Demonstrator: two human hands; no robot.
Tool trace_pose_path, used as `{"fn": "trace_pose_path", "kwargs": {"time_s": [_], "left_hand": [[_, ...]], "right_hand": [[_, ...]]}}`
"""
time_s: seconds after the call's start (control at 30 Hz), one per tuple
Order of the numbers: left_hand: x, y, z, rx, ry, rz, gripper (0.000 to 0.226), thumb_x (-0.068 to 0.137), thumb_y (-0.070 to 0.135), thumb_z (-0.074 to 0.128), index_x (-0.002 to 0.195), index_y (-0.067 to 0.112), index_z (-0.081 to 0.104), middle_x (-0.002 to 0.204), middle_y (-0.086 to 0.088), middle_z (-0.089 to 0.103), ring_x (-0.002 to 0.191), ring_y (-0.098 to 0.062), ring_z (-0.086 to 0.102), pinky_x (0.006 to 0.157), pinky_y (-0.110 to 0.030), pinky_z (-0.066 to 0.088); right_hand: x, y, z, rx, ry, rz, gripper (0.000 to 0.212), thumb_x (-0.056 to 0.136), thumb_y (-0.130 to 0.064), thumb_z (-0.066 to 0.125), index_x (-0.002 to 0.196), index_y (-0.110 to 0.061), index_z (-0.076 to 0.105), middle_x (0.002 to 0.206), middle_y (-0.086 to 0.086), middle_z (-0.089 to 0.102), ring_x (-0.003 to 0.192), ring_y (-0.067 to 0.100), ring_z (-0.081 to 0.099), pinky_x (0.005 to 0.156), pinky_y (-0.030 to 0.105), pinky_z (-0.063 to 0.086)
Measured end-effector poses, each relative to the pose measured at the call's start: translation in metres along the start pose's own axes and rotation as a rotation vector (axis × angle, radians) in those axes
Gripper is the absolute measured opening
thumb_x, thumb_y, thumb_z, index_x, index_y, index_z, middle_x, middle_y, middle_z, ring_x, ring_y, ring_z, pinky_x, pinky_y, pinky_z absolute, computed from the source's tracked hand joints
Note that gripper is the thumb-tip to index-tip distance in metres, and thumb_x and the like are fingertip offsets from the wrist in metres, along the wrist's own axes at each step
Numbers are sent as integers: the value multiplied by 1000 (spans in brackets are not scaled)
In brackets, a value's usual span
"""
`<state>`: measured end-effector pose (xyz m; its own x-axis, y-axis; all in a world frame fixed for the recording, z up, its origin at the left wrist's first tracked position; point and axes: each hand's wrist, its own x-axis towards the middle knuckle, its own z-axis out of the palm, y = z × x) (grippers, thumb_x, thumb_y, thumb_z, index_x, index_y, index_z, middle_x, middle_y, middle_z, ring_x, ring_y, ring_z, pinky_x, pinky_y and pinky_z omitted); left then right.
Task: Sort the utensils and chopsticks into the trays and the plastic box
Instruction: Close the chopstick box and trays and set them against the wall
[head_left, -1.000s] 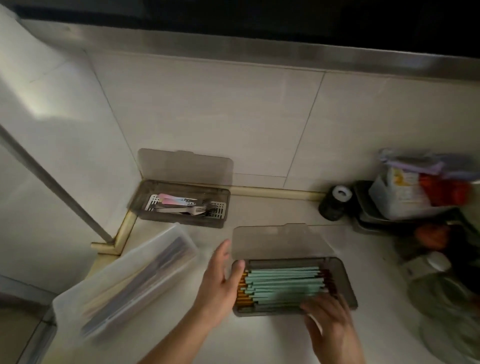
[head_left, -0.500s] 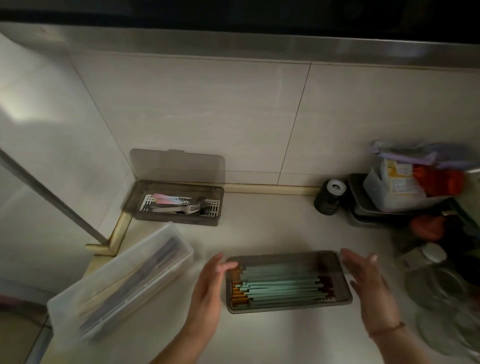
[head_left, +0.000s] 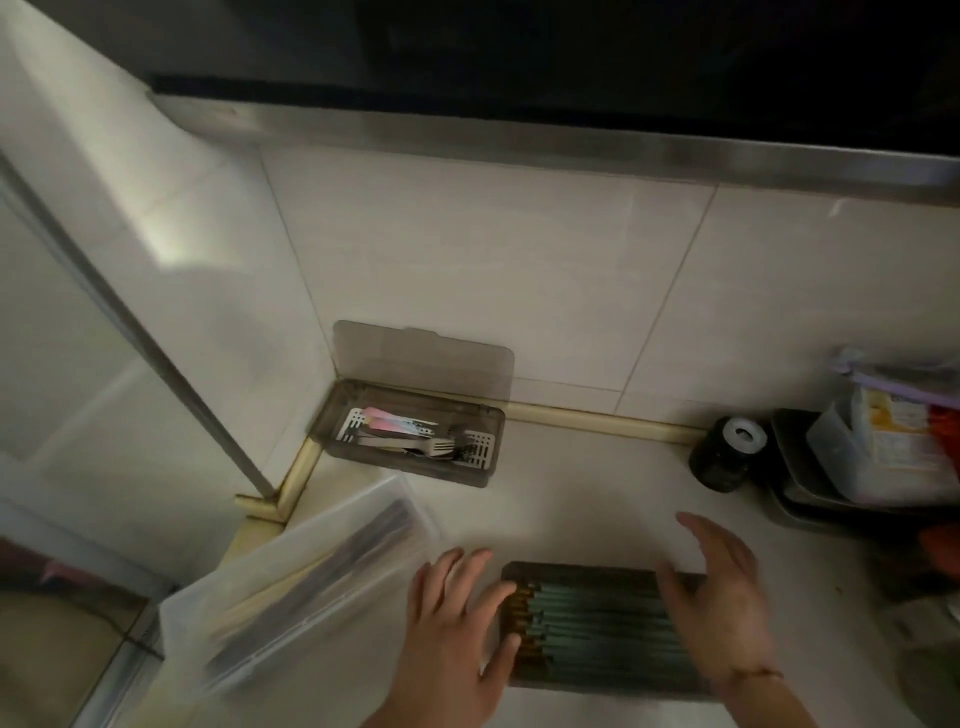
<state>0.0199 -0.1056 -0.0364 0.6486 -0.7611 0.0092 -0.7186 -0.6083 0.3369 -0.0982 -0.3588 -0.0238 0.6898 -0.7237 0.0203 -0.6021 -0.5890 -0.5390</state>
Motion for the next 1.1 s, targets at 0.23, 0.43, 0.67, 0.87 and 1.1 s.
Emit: {"fn": "trace_pose_path", "kwargs": {"time_s": [0.23,0.43,0.67,0.87,1.1], "left_hand": [[3,-43,-32,136,22,-196,63,48,54,77,108,36,65,125,1,59,114,-29,55,93,-55,47],[0,-56,-26,45,128,-212,60,54,47,74,111,32,63,123,4,61,111,-28,59,89,-54,49],[3,-53,-22,36,185,-222,60,53,49,76,109,34,63,121,6,62,109,-26,61,87,-55,50],[13,-45,-20,10,146,-219,52,68,49,66,118,37,57,132,10,53,124,-22,50,100,-55,41],[48,-29,-20,-50,118,-182,51,87,50,45,136,37,41,148,13,31,139,-15,20,115,-47,17]], "right_hand": [[125,-132,72,492,-352,55,55,88,-21,68,137,-16,44,133,-2,53,114,17,53,90,24,41],[180,-170,111,451,-281,9,40,89,-23,65,126,-11,56,115,7,64,108,24,58,95,31,45],[180,-158,119,390,-291,-62,18,96,-13,51,108,-16,64,109,14,65,99,32,61,83,52,54],[169,-103,85,535,-309,26,31,96,-2,47,85,-27,61,95,9,68,77,24,65,60,36,50],[166,-19,25,546,-268,100,18,96,4,47,98,-9,59,98,17,64,79,27,60,53,26,44]]}}
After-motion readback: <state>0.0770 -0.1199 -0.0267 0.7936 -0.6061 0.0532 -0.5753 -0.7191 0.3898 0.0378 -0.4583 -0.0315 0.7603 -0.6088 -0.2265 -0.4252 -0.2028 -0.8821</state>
